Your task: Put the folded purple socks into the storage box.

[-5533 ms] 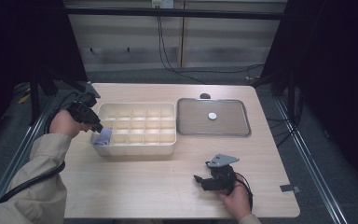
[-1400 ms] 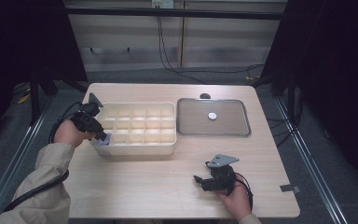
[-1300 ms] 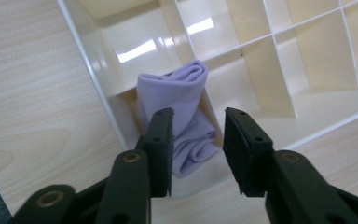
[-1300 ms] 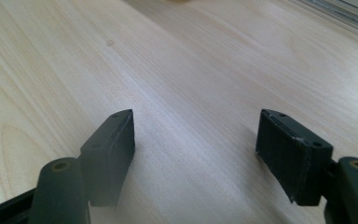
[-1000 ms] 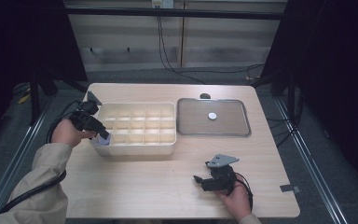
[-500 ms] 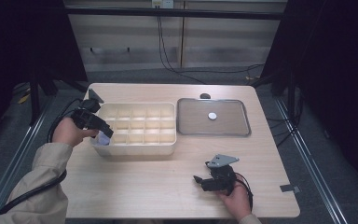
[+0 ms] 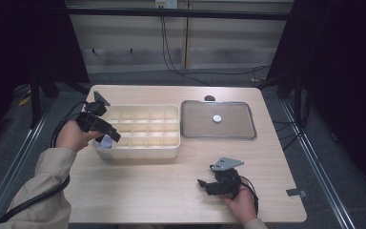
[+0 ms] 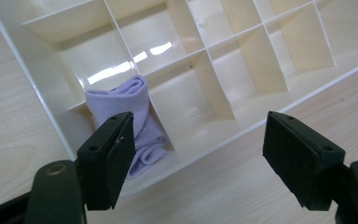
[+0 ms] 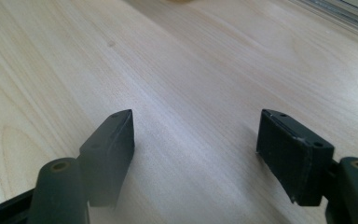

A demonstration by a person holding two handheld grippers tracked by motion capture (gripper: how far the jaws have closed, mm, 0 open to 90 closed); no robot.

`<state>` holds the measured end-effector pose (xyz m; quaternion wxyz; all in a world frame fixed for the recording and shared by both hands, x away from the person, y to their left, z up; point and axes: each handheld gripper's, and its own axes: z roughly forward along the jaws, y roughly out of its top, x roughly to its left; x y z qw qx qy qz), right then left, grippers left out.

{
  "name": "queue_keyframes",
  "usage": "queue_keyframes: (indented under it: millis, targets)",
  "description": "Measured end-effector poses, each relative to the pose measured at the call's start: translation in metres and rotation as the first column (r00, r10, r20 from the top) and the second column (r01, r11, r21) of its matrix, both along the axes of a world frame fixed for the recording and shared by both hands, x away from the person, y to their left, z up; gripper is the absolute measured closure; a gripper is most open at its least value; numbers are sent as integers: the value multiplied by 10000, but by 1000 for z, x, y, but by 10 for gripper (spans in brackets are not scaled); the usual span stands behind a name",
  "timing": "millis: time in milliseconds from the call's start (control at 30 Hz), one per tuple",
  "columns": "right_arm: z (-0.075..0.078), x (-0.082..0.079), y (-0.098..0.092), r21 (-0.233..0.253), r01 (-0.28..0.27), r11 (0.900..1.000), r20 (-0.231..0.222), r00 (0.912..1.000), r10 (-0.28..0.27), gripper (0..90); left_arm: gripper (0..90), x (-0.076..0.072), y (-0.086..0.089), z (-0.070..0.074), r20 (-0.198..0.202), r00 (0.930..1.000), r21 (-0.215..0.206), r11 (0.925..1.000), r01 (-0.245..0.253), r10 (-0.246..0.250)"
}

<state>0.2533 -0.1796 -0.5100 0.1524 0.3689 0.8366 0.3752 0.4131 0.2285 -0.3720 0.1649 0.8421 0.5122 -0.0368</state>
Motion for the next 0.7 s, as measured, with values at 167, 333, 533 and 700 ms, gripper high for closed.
queue_keyframes:
  millis: [167, 333, 533, 700]
  targets:
    - [0, 0, 0, -3, 0, 10000, -1, 10000, 0, 274, 254, -4, -4, 1, 109, 9999, -109, 9999, 121, -120]
    - [0, 0, 0, 2, 14, 10000, -34, 10000, -14, 273, 254, -9, -4, 3, 134, 9994, -164, 9994, 317, -314]
    - [0, 0, 0, 7, 18, 10000, -35, 10000, -18, 273, 256, -14, -4, 4, 164, 9988, -282, 9985, 461, -456]
    - [0, -1, 0, 9, 56, 10000, -93, 9999, -56, 272, 259, -18, -3, 4, 254, 9982, -435, 9975, 559, -548]
